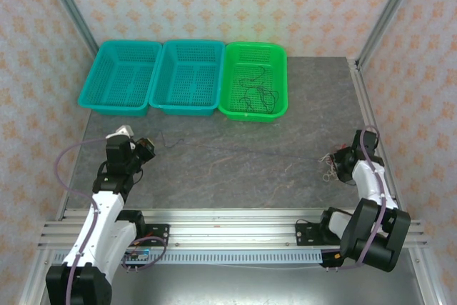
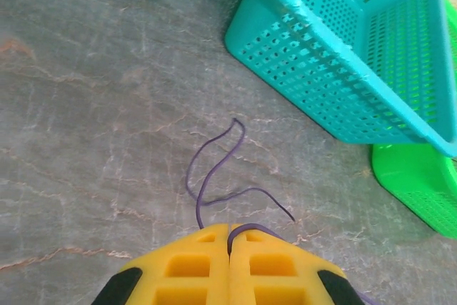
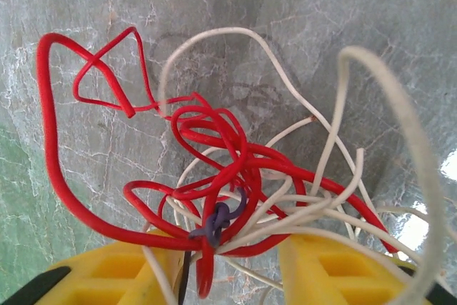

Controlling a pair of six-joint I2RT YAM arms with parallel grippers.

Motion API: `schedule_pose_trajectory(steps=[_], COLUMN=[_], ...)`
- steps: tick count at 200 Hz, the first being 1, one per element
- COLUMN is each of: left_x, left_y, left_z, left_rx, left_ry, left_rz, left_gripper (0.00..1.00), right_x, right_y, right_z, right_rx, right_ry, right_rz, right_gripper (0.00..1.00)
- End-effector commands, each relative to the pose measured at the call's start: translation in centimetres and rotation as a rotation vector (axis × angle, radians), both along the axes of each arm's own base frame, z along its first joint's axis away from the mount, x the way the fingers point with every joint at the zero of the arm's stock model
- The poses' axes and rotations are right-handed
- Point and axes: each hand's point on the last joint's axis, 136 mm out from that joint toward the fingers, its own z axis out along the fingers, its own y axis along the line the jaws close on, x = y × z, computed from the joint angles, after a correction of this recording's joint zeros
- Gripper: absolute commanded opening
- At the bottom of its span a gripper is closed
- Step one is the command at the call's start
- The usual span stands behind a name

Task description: Untangle the cables

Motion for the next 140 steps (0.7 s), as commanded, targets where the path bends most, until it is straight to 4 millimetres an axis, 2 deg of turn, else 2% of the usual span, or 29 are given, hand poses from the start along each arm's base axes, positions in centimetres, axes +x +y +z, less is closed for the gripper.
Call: schedule_pose_trajectory(steps=[1, 25, 57, 76, 92, 113, 140], left_x=[-0.8, -1.5, -2.8, -2.7, -1.3, 0.6, 1.3], left_y=[3.7, 5.0, 6.7, 6.7, 5.1, 2.3, 0.1], left_z=[0.4, 0.0, 0.0, 0.1, 0.3, 0.9, 1.8], left_rx=[0.062, 0.082, 0.127, 0.123, 0.076, 0.0, 0.037], left_ry=[0.031, 0.058, 0.081, 0.066, 0.011, -0.073, -0.1], left_rz=[0.186, 0.263, 0.351, 0.353, 0.259, 0.109, 0.013], left_gripper=[0.0, 0.0, 0.0, 0.0, 0.0, 0.0, 0.0], right_x=[-0.3, -0.5, -1.7, -1.1, 0.7, 2.7, 3.7], right_y=[-2.4, -3.4, -5.0, -5.0, -3.4, 0.1, 4.0], right_z=[0.5, 0.8, 0.4, 0.6, 1.5, 3.7, 7.8], right_rx=[-0.06, -0.061, -0.026, -0.007, 0.049, 0.082, -0.06], right_ry=[-0.001, -0.011, -0.023, -0.072, -0.16, -0.223, -0.273], right_rz=[-0.076, -0.119, -0.24, -0.23, -0.127, 0.105, 0.347], right_gripper=[0.41, 0.45, 0.5, 0.55, 0.59, 0.65, 0.67])
